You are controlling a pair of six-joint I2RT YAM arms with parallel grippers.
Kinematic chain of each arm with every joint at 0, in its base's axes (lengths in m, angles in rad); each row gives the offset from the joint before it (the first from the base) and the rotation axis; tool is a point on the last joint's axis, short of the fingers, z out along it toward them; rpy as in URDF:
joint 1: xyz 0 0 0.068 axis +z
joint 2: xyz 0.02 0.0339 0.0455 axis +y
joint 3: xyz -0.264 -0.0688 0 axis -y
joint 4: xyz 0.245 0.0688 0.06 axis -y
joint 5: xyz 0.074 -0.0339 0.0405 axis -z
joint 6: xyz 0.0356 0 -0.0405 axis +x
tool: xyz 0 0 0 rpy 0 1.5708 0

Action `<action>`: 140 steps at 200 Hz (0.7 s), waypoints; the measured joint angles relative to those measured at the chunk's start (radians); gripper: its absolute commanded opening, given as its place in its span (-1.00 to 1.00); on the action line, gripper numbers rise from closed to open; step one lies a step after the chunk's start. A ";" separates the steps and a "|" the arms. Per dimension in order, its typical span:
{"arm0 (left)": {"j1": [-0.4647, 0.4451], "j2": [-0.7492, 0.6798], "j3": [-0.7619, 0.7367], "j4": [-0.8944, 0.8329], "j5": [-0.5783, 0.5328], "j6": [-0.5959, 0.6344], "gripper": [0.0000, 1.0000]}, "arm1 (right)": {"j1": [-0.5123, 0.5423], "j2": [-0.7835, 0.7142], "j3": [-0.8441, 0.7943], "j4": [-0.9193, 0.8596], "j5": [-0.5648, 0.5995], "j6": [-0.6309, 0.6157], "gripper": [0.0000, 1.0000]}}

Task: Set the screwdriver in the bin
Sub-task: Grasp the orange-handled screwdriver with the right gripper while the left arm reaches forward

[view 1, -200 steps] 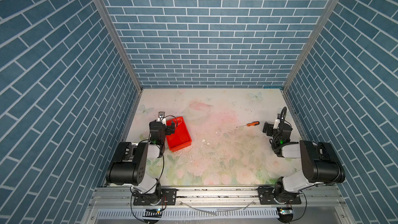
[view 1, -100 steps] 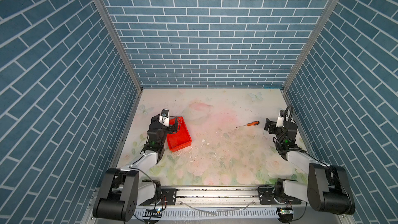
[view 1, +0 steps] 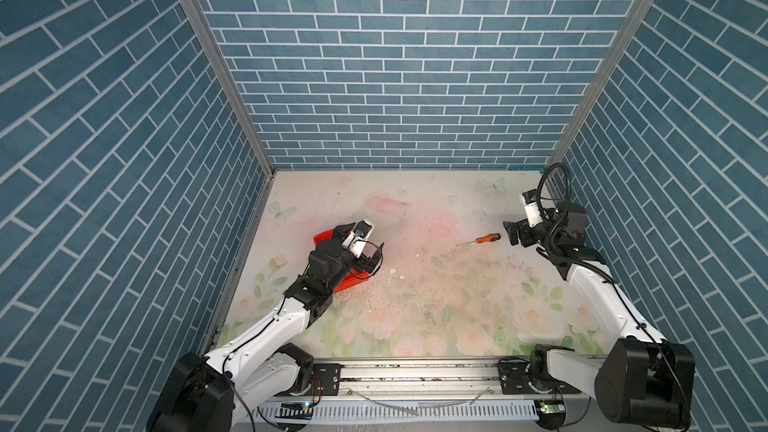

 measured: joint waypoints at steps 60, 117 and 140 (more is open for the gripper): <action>-0.192 0.100 0.040 -0.011 0.070 -0.029 0.99 | 0.092 0.196 0.197 -0.289 0.000 -0.274 0.98; -0.294 0.205 0.056 0.019 0.090 -0.043 0.99 | 0.134 0.392 0.297 -0.369 0.037 -0.413 0.97; -0.312 0.222 0.056 0.020 0.090 -0.043 0.99 | 0.135 0.476 0.347 -0.385 0.051 -0.443 0.98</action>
